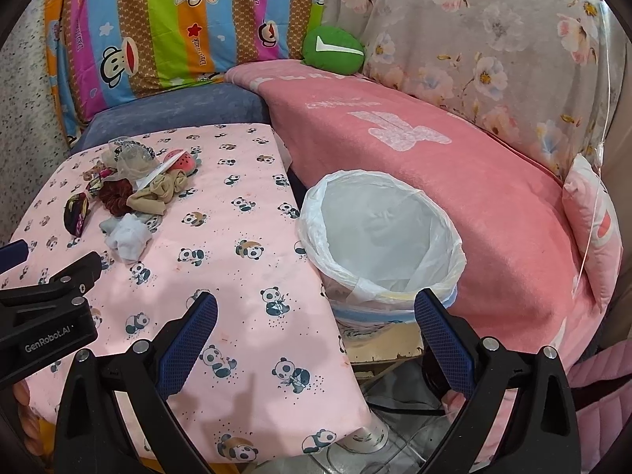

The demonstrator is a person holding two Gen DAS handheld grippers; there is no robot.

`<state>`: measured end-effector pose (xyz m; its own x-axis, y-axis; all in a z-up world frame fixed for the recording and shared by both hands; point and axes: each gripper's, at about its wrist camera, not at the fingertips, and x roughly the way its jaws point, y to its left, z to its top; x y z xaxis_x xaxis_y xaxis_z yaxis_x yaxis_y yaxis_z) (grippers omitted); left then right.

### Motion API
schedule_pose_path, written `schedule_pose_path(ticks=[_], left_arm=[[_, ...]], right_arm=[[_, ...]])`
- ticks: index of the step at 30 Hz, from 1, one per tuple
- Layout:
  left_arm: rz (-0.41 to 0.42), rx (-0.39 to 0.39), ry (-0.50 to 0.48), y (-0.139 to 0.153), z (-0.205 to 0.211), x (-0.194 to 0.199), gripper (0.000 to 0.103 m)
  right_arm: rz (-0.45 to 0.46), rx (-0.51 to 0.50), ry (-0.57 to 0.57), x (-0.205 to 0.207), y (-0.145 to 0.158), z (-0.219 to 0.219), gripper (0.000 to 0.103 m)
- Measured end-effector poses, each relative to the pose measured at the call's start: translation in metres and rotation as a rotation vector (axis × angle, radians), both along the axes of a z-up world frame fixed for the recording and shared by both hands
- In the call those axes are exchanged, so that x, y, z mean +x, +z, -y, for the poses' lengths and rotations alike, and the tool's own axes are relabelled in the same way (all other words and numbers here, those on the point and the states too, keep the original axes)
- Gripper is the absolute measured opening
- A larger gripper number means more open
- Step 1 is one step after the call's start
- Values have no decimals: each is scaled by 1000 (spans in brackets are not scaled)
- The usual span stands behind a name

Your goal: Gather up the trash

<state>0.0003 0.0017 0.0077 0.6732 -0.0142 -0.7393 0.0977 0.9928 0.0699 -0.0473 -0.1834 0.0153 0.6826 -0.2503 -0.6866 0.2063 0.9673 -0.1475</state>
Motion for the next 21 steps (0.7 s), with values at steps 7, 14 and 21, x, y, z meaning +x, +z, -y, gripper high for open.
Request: schedule_pose_path(ticks=[7, 14, 21], left_arm=[[-1, -9, -16, 9, 11, 9, 96], [-9, -15, -31, 12, 24, 17, 96], [-26, -22, -29, 13, 30, 27, 96]], right_arm=[[9, -7, -12, 6, 7, 7, 95], [18, 2, -21, 14, 12, 22, 96], [17, 8, -19, 23, 13, 30, 96]])
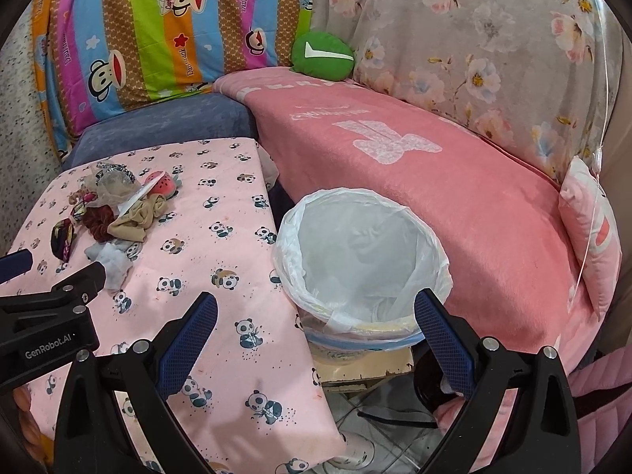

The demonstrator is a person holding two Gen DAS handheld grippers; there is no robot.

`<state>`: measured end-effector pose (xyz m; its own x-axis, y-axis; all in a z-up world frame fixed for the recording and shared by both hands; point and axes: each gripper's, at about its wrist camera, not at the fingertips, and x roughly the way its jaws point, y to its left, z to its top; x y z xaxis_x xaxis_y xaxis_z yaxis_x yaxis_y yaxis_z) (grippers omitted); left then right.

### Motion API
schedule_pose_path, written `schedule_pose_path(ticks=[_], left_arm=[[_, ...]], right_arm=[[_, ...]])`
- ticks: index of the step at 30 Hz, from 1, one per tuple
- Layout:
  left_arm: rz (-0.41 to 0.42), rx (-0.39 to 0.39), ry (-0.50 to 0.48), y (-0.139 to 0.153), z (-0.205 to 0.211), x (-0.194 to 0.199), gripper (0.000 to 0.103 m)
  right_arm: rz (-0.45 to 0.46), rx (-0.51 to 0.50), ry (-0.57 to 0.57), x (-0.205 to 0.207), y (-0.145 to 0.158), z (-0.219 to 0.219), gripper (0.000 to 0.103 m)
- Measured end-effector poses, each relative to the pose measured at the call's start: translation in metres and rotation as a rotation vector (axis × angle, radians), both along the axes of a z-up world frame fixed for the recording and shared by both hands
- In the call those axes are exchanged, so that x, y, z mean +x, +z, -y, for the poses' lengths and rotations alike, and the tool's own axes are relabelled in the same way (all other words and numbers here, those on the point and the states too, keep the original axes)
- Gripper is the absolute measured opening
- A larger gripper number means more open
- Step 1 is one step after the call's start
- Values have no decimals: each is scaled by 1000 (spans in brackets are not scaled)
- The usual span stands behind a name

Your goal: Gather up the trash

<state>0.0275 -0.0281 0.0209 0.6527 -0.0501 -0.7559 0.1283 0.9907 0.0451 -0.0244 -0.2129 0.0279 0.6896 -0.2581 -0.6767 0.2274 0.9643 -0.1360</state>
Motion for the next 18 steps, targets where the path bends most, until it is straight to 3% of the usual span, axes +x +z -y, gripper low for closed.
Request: schedule_pose_path(ticks=[18], left_arm=[[-25, 3, 37, -8, -3, 20, 96]], right_arm=[[-27, 9, 26, 20, -15, -2, 96]])
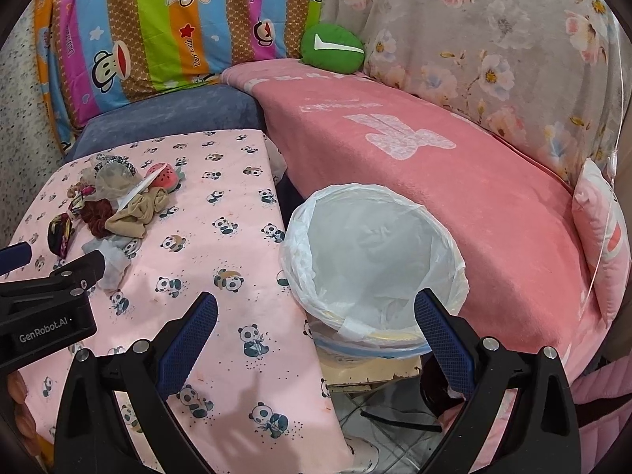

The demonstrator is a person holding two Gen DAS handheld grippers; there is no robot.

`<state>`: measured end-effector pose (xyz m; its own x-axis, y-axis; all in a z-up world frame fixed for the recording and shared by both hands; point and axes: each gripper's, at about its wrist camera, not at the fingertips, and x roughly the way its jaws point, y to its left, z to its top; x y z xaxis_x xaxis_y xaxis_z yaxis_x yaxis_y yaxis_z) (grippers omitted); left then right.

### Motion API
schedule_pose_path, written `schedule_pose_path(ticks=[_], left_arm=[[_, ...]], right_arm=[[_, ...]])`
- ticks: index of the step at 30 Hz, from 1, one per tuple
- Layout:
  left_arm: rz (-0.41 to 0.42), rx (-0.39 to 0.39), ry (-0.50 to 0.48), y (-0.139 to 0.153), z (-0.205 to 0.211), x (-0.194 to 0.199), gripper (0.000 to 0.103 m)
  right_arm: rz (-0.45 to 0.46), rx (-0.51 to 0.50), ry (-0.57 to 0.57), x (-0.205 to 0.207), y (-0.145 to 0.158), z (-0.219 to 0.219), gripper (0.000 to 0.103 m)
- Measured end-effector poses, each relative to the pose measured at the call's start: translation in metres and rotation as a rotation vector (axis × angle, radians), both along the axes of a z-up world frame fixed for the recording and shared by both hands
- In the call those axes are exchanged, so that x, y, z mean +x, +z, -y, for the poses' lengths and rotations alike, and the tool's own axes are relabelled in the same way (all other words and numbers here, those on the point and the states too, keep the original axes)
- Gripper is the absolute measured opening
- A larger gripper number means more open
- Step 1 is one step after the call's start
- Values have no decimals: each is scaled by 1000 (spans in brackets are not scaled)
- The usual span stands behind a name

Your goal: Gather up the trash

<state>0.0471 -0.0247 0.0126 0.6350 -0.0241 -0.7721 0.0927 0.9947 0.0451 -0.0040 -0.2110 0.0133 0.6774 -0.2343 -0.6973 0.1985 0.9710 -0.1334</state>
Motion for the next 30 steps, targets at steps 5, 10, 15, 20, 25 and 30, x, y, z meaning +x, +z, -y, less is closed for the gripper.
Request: schedule_pose_path(ticks=[5, 10, 15, 20, 25, 30], left_arm=[[4, 3, -1, 0, 0, 0, 96], [5, 4, 0, 0, 1, 1, 96], [6, 5, 0, 0, 1, 2, 96], [7, 6, -1, 0, 2, 2, 96], [12, 5, -1, 1, 2, 3, 96], [11, 7, -3, 1, 2, 2, 96]], right_arm=[[0, 0, 1, 1, -1, -1, 96], [-1, -1, -3, 2, 0, -1, 96], [0, -2, -12, 4, 0, 0, 96], [2, -7, -9, 3, -1, -2, 96], [4, -10, -13, 2, -1, -1, 96], [3, -9, -21, 2, -1, 0, 96]])
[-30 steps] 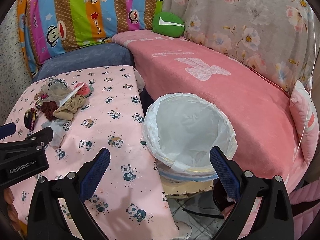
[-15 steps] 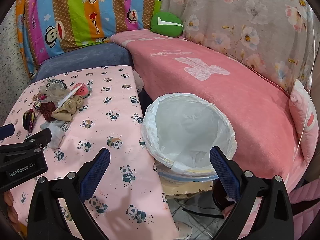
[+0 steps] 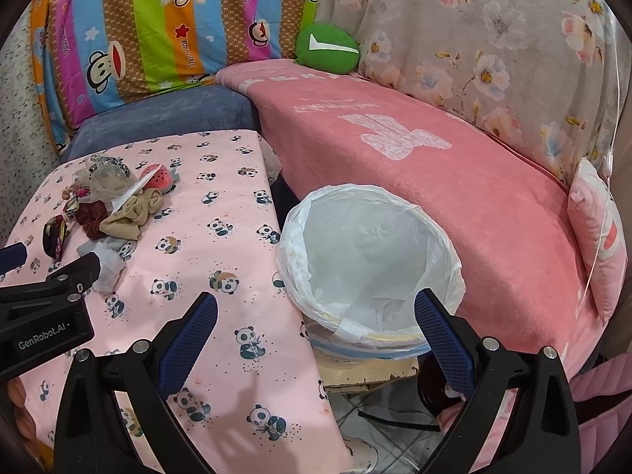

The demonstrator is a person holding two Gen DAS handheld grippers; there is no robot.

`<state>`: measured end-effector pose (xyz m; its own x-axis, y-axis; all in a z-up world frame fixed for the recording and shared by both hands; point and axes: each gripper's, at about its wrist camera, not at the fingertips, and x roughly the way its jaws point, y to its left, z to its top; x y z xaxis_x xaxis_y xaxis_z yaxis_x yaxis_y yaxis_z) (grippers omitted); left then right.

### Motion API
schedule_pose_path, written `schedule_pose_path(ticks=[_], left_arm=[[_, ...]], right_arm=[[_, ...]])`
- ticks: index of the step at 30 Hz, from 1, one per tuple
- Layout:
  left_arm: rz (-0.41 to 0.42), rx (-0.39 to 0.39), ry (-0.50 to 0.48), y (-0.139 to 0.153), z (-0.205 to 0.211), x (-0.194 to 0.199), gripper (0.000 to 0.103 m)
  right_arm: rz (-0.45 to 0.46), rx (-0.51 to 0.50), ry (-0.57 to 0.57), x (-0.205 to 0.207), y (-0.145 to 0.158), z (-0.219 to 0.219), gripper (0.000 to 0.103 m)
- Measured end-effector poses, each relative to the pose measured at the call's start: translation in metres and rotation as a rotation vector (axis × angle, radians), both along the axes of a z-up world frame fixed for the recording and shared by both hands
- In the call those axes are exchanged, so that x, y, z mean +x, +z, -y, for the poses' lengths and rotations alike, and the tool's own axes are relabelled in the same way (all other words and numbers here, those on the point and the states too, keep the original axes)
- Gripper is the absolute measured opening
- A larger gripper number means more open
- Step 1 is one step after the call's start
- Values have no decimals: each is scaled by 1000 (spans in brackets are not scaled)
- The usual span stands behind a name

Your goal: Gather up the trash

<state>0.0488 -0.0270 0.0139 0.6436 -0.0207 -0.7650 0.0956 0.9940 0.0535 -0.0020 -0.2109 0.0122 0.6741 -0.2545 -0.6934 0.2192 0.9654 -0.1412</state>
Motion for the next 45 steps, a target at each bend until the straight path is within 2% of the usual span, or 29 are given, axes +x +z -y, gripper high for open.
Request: schedule_pose_path(ticks=[10, 24, 28, 34, 45], left_arm=[[-5, -12, -9, -4, -6, 7, 96], [4, -23, 21, -12, -39, 25, 96], [11, -22, 42, -16, -58, 35, 96], [51, -14, 114, -25, -99, 51, 96], [-12, -29, 186, -57, -172, 94, 96]], right_arm=[[14, -4, 1, 3, 3, -5, 96], [35, 22, 4, 24, 1, -30, 96], [58, 44, 7, 33, -2, -41, 96], [46, 58, 46, 54, -11, -67, 96], [0, 105, 145, 95, -33, -121, 96]])
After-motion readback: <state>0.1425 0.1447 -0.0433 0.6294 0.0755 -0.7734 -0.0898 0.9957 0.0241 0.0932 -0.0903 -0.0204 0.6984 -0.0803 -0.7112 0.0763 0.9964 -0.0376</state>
